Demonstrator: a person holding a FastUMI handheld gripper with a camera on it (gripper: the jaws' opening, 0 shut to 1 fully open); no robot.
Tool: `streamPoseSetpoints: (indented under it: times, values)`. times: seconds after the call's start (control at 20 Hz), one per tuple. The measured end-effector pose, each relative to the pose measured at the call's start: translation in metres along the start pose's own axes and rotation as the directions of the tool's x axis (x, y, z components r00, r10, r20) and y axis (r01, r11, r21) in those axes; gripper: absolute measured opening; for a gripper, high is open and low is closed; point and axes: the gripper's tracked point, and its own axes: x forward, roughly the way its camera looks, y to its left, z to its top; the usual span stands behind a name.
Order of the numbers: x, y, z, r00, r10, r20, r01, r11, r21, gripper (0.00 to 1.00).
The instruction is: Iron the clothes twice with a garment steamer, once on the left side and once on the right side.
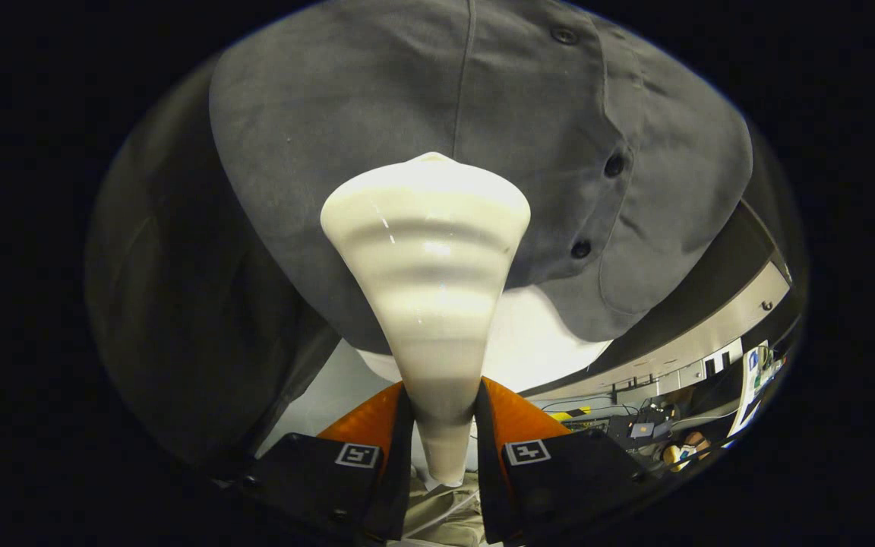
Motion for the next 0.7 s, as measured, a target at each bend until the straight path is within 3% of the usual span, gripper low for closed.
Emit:
streamPoseSetpoints:
  times: [0.7]
  values:
    - [0.023,-0.005,-0.049,0.997,0.017,-0.071,-0.017,1.0,0.005,0.46]
